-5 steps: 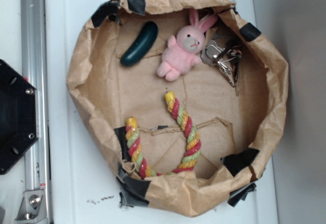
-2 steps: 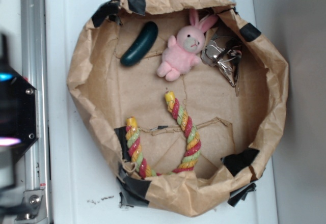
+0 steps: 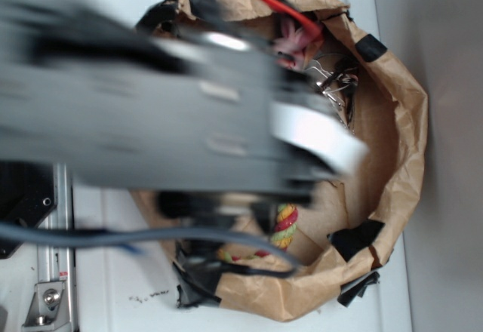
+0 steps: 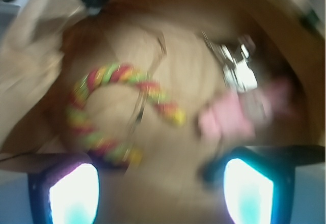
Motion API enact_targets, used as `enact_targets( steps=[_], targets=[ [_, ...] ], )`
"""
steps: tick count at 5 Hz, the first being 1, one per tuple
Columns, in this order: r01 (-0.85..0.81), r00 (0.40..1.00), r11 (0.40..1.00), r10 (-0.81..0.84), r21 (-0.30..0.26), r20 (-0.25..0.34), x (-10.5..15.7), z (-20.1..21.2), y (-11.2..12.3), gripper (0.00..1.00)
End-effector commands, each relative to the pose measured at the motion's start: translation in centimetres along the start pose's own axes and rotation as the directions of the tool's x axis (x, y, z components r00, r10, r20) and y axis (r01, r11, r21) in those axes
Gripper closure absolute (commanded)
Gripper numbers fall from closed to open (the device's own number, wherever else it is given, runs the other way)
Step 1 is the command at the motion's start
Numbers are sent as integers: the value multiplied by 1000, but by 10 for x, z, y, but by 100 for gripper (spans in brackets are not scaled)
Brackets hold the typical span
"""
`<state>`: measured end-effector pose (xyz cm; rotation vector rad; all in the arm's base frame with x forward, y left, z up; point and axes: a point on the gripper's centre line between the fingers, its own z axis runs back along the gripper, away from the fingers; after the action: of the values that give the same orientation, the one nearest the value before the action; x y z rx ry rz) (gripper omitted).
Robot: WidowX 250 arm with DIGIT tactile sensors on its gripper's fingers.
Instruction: Grab the multicolored rope.
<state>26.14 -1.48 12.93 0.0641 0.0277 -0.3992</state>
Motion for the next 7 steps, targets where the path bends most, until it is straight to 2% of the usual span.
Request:
enact_targets(
  steps=[1, 2, 3, 4, 5, 6, 7],
  targets=[
    [235, 972, 972, -236, 26, 22, 44, -55, 11, 0],
    [401, 916, 916, -401, -9, 35, 31, -72, -11, 0],
    [521, 850, 850, -525, 70, 47, 11, -77, -29, 0],
    [509, 859, 859, -511, 59, 19, 16, -85, -26, 0],
    [470, 881, 883, -469, 6, -64, 30, -103, -20, 0],
    [379, 917, 925, -371, 32, -146, 39, -116, -17, 0],
    [284, 953, 955, -272, 84, -130, 39, -116, -14, 100]
  ],
)
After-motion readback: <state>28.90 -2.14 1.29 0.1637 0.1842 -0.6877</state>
